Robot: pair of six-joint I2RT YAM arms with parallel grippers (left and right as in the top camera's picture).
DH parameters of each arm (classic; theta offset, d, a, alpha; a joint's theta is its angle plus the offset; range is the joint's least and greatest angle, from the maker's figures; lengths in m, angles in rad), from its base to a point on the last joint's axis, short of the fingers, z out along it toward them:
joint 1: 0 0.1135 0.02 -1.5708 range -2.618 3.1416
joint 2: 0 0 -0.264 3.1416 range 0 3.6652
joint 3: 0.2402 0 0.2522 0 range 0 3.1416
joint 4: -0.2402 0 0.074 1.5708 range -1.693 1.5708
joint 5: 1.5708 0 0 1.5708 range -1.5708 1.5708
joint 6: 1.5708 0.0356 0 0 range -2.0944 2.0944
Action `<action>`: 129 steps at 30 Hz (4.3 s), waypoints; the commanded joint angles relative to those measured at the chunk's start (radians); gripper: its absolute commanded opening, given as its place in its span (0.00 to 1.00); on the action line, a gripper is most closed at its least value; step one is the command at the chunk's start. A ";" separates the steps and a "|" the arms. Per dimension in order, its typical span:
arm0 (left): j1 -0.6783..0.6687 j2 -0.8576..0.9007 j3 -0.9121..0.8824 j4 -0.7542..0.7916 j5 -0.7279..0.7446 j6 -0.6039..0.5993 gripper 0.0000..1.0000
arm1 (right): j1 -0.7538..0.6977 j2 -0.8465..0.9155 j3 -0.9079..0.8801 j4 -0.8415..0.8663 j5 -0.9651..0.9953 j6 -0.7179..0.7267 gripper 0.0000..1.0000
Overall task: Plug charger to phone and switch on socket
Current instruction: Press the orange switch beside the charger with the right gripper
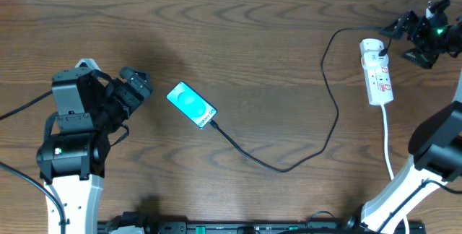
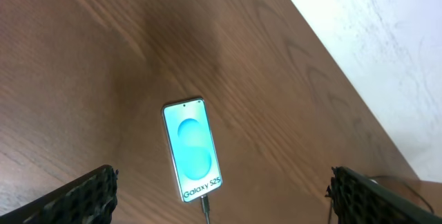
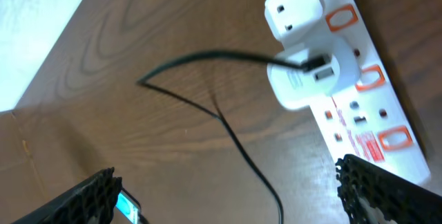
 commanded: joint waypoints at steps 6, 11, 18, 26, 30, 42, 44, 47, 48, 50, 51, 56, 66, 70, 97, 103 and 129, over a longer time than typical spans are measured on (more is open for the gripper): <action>0.002 0.020 0.024 0.000 -0.010 0.036 0.98 | 0.001 0.086 0.000 0.074 -0.074 0.021 0.99; 0.002 0.032 0.024 0.000 -0.018 0.036 0.98 | -0.003 0.129 0.002 0.081 -0.076 -0.008 0.99; 0.002 0.039 0.024 0.001 -0.018 0.036 0.98 | -0.008 0.177 0.002 0.081 -0.072 -0.055 0.99; 0.002 0.039 0.024 0.000 -0.018 0.036 0.98 | -0.012 0.197 0.002 0.079 -0.014 -0.077 0.99; 0.002 0.039 0.024 0.000 -0.018 0.036 0.98 | -0.015 0.201 0.002 0.078 0.028 -0.084 0.99; 0.002 0.039 0.024 0.000 -0.018 0.036 0.98 | -0.019 0.235 0.002 0.089 0.060 -0.088 0.99; 0.002 0.039 0.024 0.000 -0.018 0.036 0.98 | -0.019 0.242 0.002 0.092 0.060 -0.087 0.99; 0.002 0.039 0.023 0.001 -0.018 0.036 0.98 | -0.019 0.256 0.002 0.094 0.059 -0.088 0.99; 0.002 0.039 0.024 0.001 -0.018 0.036 0.98 | -0.019 0.259 0.002 0.094 0.059 -0.087 0.99; 0.002 0.039 0.023 0.001 -0.018 0.036 0.98 | -0.018 0.262 0.002 0.095 0.051 -0.088 0.99; 0.002 0.039 0.024 0.001 -0.018 0.036 0.98 | -0.018 0.263 0.002 0.096 0.047 -0.088 0.99; 0.002 0.039 0.023 0.001 -0.018 0.036 0.98 | -0.018 0.263 0.002 0.098 0.016 -0.088 0.99; 0.002 0.039 0.024 0.001 -0.018 0.036 0.98 | -0.010 0.263 0.002 0.095 -0.042 -0.099 0.99; 0.002 0.039 0.024 0.001 -0.018 0.036 0.98 | -0.003 0.263 0.002 0.096 -0.041 -0.099 0.99; 0.002 0.039 0.023 0.000 -0.018 0.036 0.98 | 0.014 0.263 0.001 0.088 0.008 -0.106 0.99; 0.002 0.039 0.023 0.000 -0.018 0.036 0.98 | 0.014 0.265 0.001 0.088 0.013 -0.106 0.99; 0.002 0.039 0.023 0.001 -0.018 0.036 0.98 | 0.015 0.296 -0.001 0.074 0.017 -0.114 0.99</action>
